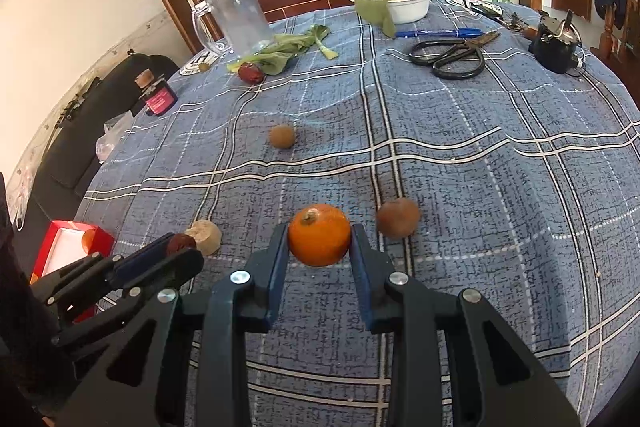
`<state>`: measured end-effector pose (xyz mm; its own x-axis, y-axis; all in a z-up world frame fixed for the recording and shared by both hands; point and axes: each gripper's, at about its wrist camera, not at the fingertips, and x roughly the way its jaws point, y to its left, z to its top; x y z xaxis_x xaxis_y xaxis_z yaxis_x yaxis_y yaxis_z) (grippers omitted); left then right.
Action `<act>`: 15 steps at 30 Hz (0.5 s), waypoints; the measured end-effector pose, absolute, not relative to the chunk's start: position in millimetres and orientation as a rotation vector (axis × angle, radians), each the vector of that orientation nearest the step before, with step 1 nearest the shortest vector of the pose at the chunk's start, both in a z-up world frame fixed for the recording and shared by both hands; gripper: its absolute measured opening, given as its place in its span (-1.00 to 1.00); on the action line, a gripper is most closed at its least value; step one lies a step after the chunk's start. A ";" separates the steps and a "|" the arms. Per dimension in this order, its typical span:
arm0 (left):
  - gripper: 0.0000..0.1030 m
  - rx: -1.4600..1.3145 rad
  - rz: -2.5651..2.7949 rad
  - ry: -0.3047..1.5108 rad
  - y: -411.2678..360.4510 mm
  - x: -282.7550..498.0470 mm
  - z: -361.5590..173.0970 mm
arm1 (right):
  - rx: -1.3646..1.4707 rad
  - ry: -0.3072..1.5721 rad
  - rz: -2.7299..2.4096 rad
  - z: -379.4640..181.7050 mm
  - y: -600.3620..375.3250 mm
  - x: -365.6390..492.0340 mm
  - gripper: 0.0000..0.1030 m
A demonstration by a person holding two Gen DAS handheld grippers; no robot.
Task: Organize fruits
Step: 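Carry the orange and date into the tray and open both tools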
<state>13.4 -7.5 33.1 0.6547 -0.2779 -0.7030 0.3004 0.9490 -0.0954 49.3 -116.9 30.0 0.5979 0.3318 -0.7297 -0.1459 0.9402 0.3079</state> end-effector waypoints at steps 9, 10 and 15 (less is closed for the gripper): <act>-0.68 0.015 -0.303 0.771 -6.5 11.2 33.9 | 0.237 0.859 0.279 35.0 -117.2 44.9 -0.37; -0.68 0.013 -0.295 0.770 -6.1 11.7 33.5 | 0.238 0.858 0.278 35.0 -117.2 44.6 -0.37; -0.68 0.017 -0.265 0.743 -6.2 9.8 33.8 | 0.235 0.860 0.264 33.8 -117.7 46.3 -0.37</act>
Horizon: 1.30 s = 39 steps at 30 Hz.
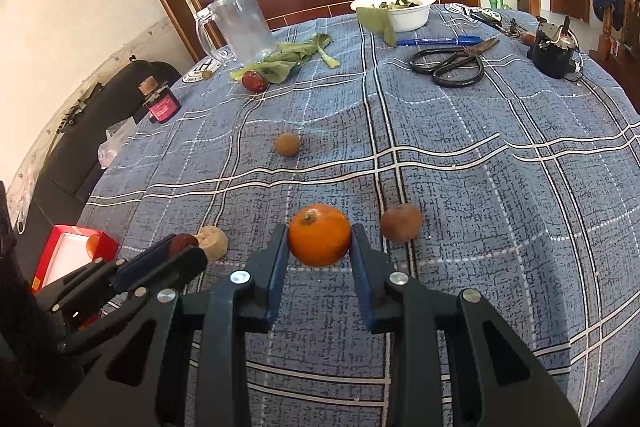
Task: Organize fruits
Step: 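Carry the orange and date into the tray and open both tools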
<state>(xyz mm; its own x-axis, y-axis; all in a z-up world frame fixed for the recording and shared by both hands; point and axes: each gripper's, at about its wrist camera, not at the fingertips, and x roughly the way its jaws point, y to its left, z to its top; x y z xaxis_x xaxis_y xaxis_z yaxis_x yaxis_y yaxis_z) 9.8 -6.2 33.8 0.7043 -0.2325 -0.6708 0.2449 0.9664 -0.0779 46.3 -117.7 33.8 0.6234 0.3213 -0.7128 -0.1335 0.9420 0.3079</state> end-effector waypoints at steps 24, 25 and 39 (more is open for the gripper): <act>-0.68 -0.035 -0.030 0.560 93.4 -122.5 122.0 | 0.245 0.741 0.230 41.9 -121.4 32.8 -0.37; -0.68 -0.028 -0.009 0.556 103.1 -129.3 122.7 | 0.259 0.745 0.234 41.7 -120.9 30.9 -0.37; -0.68 -0.028 0.199 0.588 204.7 -163.3 105.9 | 0.137 0.764 0.570 65.5 18.1 -25.5 -0.36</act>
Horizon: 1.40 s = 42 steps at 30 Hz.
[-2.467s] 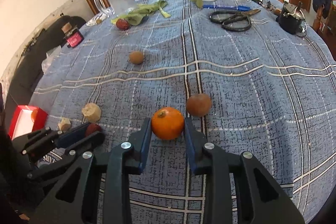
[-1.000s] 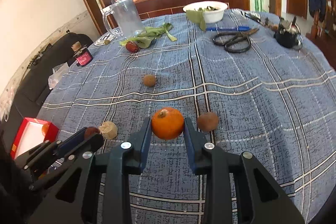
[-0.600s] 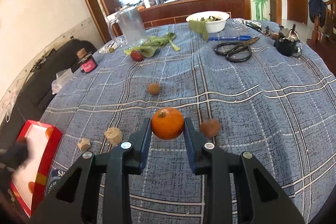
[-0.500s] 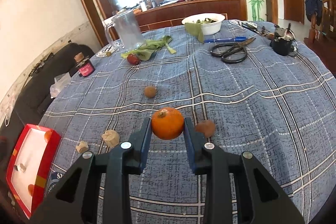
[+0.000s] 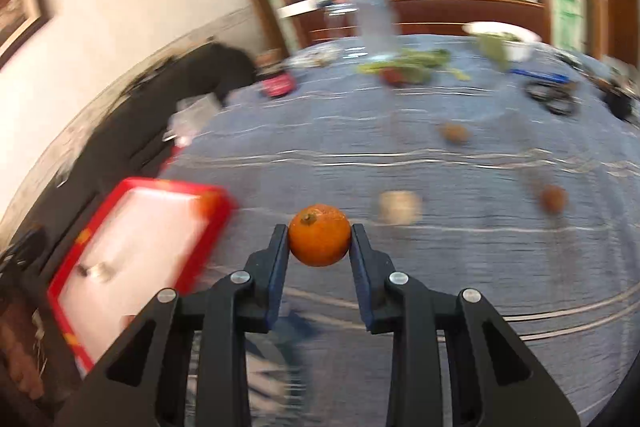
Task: Organize fruits
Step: 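Carry the orange and date into the tray and open both tools, then move both tools back over the table toward the remaining items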
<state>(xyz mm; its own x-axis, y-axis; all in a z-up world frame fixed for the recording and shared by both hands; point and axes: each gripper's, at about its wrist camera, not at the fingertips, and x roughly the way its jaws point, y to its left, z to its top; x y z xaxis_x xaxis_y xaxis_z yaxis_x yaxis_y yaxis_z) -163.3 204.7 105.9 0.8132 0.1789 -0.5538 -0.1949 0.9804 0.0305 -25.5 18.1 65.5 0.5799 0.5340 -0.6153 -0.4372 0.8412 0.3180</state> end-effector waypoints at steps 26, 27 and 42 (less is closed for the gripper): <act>-0.34 0.027 0.302 0.806 245.6 -153.2 37.1 | -0.182 0.980 0.813 28.3 192.6 -53.5 -0.31; -0.12 0.021 0.304 0.809 246.8 -153.6 36.3 | -0.177 0.982 0.821 27.9 192.7 -52.5 -0.22; 0.23 0.016 0.270 0.830 231.2 -148.2 37.2 | 0.021 0.807 0.757 75.0 115.9 -37.9 0.15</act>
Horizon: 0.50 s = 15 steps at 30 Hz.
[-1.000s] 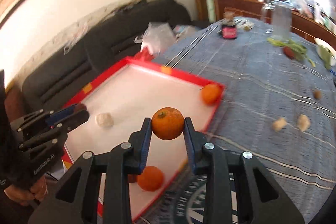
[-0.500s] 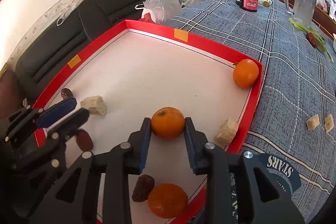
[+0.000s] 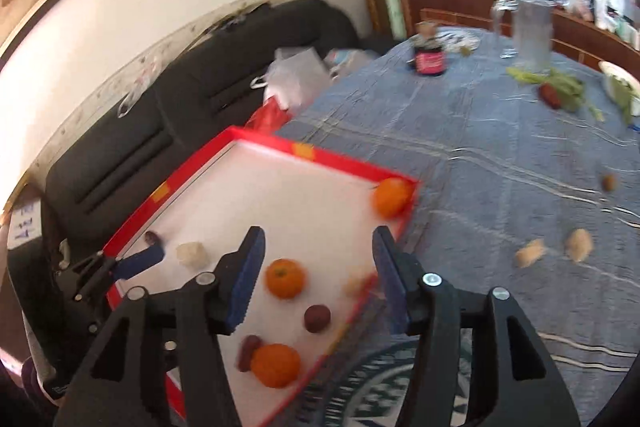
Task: Organize fruits
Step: 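Move both tools back over the table toward the remaining items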
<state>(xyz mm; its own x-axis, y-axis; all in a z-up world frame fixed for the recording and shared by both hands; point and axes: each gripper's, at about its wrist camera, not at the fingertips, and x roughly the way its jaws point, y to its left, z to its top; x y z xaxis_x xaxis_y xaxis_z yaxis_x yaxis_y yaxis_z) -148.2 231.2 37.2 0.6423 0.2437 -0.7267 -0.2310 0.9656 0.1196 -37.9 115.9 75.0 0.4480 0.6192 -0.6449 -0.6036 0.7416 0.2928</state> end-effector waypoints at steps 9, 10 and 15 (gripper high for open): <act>0.32 0.057 0.246 0.826 210.6 -146.0 41.1 | 0.161 0.829 0.568 67.4 40.9 -5.5 0.15; 0.32 0.060 0.247 0.826 209.2 -145.6 41.7 | 0.164 0.828 0.554 67.3 34.3 -3.9 0.15; 0.32 0.071 0.256 0.811 202.1 -146.0 49.3 | 0.188 0.833 0.506 64.9 9.1 10.0 0.15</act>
<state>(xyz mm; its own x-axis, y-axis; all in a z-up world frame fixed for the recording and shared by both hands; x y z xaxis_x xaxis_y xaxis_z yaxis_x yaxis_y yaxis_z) -146.0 202.1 49.3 0.6598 0.2533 -0.7075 -0.1989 0.9668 0.1607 10.0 9.1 64.9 0.5630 0.4989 -0.6589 -0.3544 0.8660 0.3528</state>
